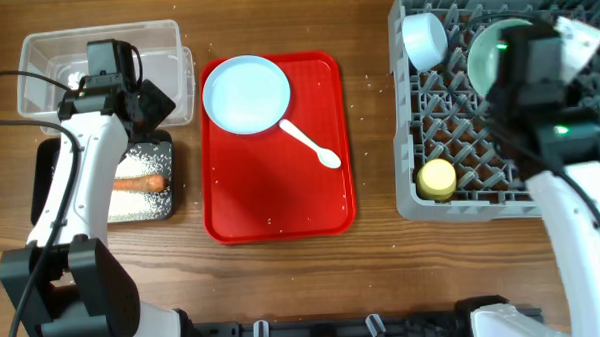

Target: Sort waste into correct bins and load items into the dishwasher rack

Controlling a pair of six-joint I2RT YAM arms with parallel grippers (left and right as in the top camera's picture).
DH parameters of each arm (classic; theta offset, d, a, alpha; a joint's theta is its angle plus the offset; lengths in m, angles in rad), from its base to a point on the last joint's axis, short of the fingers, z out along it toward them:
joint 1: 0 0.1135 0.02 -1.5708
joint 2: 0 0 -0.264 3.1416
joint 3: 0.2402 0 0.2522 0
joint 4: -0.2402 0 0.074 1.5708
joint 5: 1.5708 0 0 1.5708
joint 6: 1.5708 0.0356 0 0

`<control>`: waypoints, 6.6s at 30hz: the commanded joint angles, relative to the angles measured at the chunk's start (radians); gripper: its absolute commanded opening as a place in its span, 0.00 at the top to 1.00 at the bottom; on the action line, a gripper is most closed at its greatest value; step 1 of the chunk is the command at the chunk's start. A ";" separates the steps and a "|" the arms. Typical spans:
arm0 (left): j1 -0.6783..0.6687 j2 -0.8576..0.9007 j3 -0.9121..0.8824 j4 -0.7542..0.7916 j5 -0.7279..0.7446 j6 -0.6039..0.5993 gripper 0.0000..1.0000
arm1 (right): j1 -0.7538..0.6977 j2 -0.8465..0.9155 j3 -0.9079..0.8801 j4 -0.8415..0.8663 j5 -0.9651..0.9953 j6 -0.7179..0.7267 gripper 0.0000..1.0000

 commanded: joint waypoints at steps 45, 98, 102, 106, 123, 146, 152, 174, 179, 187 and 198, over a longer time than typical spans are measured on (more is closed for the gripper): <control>0.008 0.006 -0.005 0.000 -0.013 -0.009 0.00 | 0.157 0.537 -0.050 0.386 0.438 -0.653 0.96; 0.008 0.006 -0.005 0.000 -0.013 -0.010 0.00 | 0.355 0.539 -0.055 0.235 0.362 -0.736 0.38; 0.008 0.006 -0.005 0.000 -0.013 -0.010 0.00 | 0.376 0.539 -0.054 0.266 0.363 -0.711 0.21; 0.008 0.006 -0.005 0.000 -0.013 -0.009 0.00 | 0.383 0.515 -0.042 0.279 0.289 -0.640 0.18; 0.008 0.006 -0.005 0.000 -0.013 -0.010 0.00 | 0.458 0.158 -0.040 0.353 -1.151 -0.533 0.14; 0.008 0.006 -0.005 0.000 -0.013 -0.010 0.00 | 0.459 0.779 -0.040 0.851 -0.705 0.298 0.41; 0.008 0.006 -0.005 0.000 -0.013 -0.010 0.00 | 0.459 0.892 -0.040 0.920 -0.709 0.324 0.53; 0.008 0.006 -0.005 0.000 -0.013 -0.010 0.00 | 0.445 0.728 -0.040 0.592 -0.633 0.285 0.96; 0.008 0.006 -0.005 0.000 -0.013 -0.010 0.00 | 0.444 0.565 -0.040 0.583 -0.677 0.180 0.96; 0.008 0.006 -0.005 0.000 -0.013 -0.010 0.00 | 0.371 0.085 -0.040 0.296 -0.202 0.028 0.96; 0.008 0.006 -0.005 0.000 -0.013 -0.010 0.00 | 0.007 0.056 -0.040 0.351 0.285 -0.344 0.96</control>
